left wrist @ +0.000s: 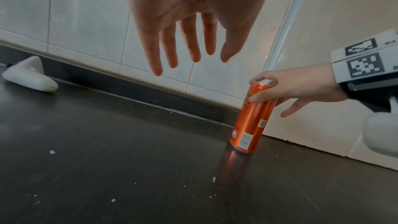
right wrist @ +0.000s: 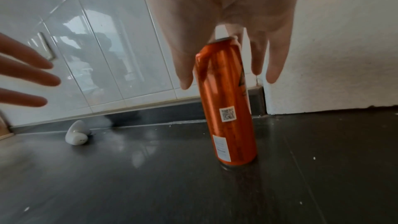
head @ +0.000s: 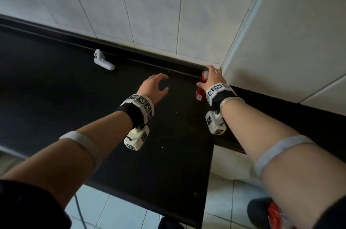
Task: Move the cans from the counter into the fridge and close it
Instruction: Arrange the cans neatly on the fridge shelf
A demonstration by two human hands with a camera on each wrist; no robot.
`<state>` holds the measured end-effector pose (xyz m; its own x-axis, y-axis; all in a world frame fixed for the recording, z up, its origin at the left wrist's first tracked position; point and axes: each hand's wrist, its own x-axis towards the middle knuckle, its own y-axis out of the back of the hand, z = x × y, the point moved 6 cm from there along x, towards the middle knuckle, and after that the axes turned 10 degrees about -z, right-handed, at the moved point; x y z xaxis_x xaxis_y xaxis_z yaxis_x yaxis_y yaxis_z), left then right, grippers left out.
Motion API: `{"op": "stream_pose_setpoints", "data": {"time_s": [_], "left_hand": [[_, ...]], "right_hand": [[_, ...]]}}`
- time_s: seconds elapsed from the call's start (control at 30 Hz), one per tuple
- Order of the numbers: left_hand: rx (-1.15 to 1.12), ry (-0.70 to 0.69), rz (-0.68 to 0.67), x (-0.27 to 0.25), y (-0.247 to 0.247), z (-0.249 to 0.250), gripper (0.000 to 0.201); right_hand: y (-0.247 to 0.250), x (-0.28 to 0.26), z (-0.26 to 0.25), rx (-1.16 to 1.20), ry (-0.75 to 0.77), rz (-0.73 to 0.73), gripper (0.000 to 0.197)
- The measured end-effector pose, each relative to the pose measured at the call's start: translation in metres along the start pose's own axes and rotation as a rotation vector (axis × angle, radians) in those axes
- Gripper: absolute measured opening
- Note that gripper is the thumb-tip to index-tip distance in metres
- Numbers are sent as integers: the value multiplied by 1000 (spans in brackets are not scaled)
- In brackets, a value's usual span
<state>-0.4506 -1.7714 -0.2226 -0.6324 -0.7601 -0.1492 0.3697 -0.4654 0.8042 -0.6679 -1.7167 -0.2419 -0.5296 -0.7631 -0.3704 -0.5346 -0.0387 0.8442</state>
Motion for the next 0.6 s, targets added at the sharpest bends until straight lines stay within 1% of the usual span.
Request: {"op": "stream_pose_setpoints", "data": {"time_s": [0.07,0.13,0.3,0.43,0.6], "left_hand": [[-6,-23,-8,5,-5,3,40],[1,-47,-25,9,-7,7,41],[22,-112,-74,10,-5,24,48],[51,-201,-115,0,-2,46,52],[74,-333,-193,-22,-4,82,53]], "right_hand": [[0,1,1,21,6,15,64],[2,1,2,-4,12,45,57],[7,-26,8,6,-38,106,57],[20,-66,13,74,-76,162,57],[39,-144,18,113,-129,288,64]]}}
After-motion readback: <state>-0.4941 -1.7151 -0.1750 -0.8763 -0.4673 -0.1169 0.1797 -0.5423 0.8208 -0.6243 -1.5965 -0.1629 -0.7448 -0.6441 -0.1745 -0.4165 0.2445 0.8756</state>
